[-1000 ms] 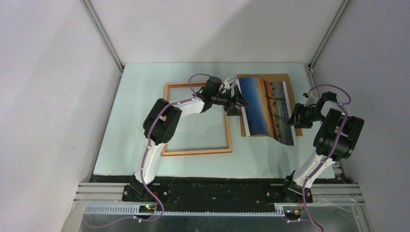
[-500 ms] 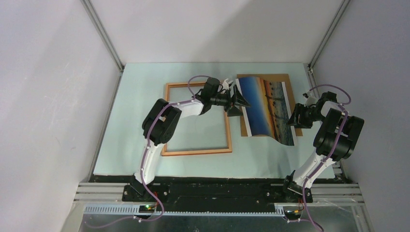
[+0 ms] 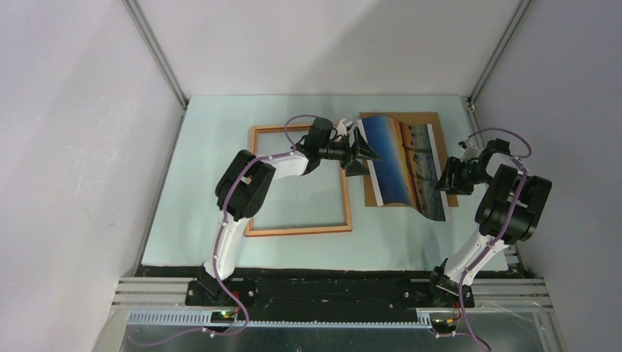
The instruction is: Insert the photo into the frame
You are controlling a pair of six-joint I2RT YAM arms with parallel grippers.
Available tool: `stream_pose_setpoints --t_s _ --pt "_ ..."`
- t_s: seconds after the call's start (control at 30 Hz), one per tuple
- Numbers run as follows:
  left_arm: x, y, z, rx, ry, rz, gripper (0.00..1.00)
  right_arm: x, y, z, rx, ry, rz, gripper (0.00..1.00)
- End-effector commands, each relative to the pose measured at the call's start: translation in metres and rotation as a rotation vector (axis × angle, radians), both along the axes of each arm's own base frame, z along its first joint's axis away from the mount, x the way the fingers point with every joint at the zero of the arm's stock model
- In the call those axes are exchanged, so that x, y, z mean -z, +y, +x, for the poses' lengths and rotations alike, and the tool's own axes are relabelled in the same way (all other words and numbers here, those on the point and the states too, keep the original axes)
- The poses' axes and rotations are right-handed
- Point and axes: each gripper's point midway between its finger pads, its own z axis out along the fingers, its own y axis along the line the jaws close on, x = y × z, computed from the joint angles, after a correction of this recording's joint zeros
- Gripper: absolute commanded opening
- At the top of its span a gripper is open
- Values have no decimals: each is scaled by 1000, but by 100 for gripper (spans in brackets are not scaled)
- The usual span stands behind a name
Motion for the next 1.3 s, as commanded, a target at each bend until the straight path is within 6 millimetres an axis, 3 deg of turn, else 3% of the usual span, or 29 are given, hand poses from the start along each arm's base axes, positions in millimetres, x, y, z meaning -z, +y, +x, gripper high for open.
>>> stream_pose_setpoints --t_s 0.0,0.17,0.83,1.27 --pt "-37 -1 0 13 -79 -64 92 2 13 -13 -20 56 8 56" --pt "-34 -1 0 11 -70 -61 92 0 14 -11 -40 43 -48 56" --pt "-57 7 -2 -2 -67 -102 93 4 19 -2 -114 22 -332 54" --pt "-64 13 2 -18 -65 -119 94 6 24 2 -150 10 -425 53"
